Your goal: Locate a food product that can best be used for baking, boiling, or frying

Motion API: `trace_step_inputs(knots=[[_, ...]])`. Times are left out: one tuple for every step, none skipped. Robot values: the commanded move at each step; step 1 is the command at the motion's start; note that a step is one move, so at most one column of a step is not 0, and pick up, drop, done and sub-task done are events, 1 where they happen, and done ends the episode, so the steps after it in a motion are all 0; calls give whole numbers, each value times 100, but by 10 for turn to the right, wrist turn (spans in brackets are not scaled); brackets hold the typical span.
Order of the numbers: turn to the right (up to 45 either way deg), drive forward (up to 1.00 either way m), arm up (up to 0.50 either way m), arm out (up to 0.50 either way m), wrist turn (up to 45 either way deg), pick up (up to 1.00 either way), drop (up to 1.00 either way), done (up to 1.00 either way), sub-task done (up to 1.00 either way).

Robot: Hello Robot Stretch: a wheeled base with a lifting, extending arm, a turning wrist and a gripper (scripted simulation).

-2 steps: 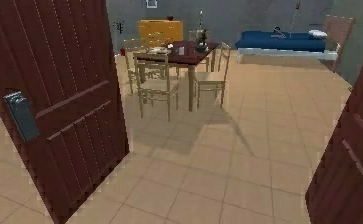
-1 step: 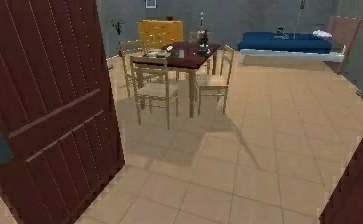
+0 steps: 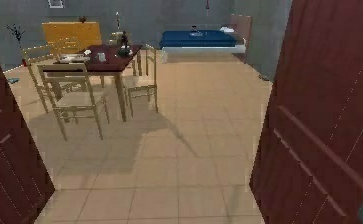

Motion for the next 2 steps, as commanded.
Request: trace_step_inputs(knots=[[0,100,0,0,0,0,0,0,0],[0,50,0,0,0,0,0,0,0]])
